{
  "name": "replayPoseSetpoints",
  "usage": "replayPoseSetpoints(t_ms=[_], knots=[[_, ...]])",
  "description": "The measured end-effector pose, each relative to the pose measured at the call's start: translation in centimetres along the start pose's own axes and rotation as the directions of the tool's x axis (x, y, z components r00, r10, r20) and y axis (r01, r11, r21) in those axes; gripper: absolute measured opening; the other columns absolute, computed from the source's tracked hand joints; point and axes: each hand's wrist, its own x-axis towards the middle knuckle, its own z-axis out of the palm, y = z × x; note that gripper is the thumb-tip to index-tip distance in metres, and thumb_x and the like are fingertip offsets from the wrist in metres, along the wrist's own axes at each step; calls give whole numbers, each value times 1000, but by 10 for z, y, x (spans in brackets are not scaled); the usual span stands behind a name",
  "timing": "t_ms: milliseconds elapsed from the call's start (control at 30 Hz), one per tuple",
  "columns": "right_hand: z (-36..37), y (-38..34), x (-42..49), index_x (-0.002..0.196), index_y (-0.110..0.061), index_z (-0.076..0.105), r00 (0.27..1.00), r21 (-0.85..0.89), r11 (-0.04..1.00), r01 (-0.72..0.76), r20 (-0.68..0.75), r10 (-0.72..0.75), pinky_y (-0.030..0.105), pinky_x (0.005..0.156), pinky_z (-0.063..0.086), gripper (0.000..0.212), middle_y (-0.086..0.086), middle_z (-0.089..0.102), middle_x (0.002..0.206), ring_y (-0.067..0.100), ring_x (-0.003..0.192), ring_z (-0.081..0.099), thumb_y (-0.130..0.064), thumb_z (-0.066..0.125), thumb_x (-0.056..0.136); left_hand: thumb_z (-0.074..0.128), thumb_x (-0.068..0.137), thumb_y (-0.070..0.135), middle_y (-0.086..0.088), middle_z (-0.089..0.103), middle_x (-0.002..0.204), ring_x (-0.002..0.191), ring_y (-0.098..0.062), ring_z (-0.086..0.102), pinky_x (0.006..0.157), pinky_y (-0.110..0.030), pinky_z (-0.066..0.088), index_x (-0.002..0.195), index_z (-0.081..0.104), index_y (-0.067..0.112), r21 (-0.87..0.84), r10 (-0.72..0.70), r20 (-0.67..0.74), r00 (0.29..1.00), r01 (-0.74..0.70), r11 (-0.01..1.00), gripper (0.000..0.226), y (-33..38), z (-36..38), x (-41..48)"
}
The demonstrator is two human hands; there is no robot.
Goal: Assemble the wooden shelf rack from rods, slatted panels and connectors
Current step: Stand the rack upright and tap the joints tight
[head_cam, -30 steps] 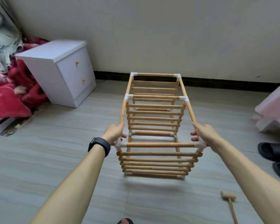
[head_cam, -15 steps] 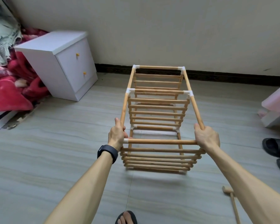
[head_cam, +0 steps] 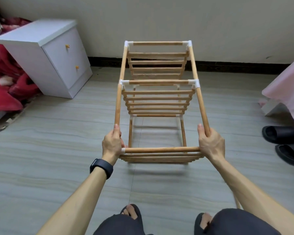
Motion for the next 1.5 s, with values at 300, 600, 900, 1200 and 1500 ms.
replayPoseSetpoints(t_ms=[300,600,900,1200,1500], knots=[[7,4,-1,65,-18,49,999,35,999,23,-33,-22,29,49,33,55,0,54,58,17,55,53,-59,43,102,32,106,53,2,51,46,53,-24,59,62,-39,55,76,56,14,-11,4,-44,999,-5,1000,55,5,2,-4],[8,-9,26,72,-18,55,999,-50,999,-14,40,16,37,58,32,52,3,58,68,16,65,50,-54,37,105,29,108,48,1,56,53,61,-19,57,64,-33,42,83,57,15,-4,-95,18,995,95,995,50,21,5,6],[-13,-8,49,75,-17,59,983,-279,959,-43,162,91,36,64,37,53,6,58,70,31,72,53,-50,33,107,30,106,48,-12,73,98,56,-25,73,46,-33,56,122,43,22,19,-329,333,883,343,939,33,70,-2,32],[-7,-35,48,130,-10,46,983,-627,758,180,131,-126,46,89,45,51,14,54,123,31,110,52,-49,44,99,40,102,60,-10,68,109,91,-28,72,67,-41,60,111,61,16,-88,-361,329,872,409,908,49,91,16,108],[75,-127,90,139,-13,46,868,-390,781,488,307,-389,47,106,40,52,12,47,144,31,133,39,-46,50,98,39,106,50,-2,73,99,73,-14,70,67,-30,58,115,63,13,-218,-322,299,898,393,893,45,91,41,143]])
